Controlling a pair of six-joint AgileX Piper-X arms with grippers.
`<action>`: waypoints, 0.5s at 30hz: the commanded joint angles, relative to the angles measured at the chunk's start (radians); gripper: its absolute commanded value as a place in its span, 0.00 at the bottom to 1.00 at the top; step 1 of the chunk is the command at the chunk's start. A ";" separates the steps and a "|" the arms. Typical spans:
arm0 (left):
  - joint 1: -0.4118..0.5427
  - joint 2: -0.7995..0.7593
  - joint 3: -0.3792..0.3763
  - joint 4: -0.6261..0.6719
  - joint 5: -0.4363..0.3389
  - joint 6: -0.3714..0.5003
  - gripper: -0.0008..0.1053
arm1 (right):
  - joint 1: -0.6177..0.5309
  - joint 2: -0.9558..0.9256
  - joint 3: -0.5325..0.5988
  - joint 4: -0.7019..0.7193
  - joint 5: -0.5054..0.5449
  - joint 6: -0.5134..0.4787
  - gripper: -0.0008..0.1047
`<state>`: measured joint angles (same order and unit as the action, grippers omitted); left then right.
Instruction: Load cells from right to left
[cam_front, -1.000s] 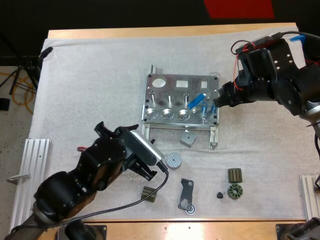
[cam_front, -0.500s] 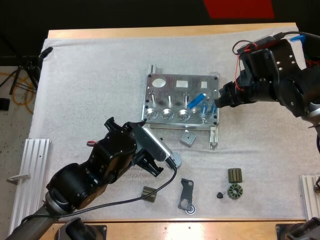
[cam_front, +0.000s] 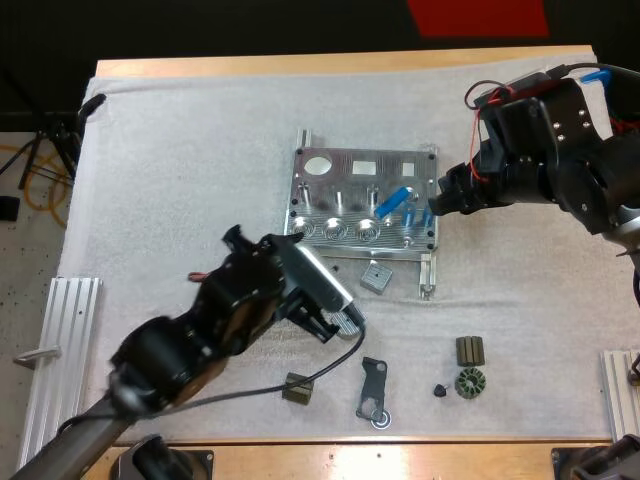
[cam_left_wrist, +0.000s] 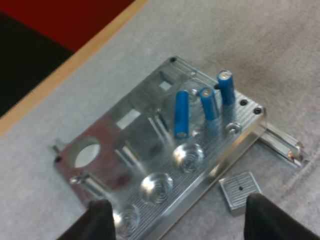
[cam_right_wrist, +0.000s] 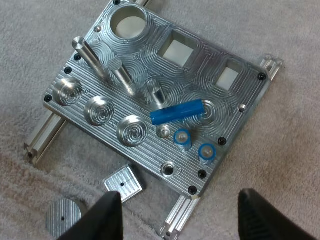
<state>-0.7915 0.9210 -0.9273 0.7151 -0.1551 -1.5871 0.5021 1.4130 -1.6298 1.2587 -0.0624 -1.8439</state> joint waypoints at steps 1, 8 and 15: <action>0.000 0.028 -0.001 -0.024 0.024 -0.001 0.53 | -0.005 -0.013 -0.001 0.002 -0.011 0.001 0.49; 0.062 0.183 -0.001 -0.144 0.135 -0.013 0.53 | -0.005 -0.013 -0.001 0.002 -0.011 0.001 0.49; 0.192 0.339 -0.001 -0.259 0.320 -0.068 0.53 | -0.005 -0.013 -0.001 0.002 -0.011 0.008 0.49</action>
<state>-0.5978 1.2637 -0.9273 0.4782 0.1410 -1.6416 0.5021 1.4130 -1.6298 1.2587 -0.0624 -1.8383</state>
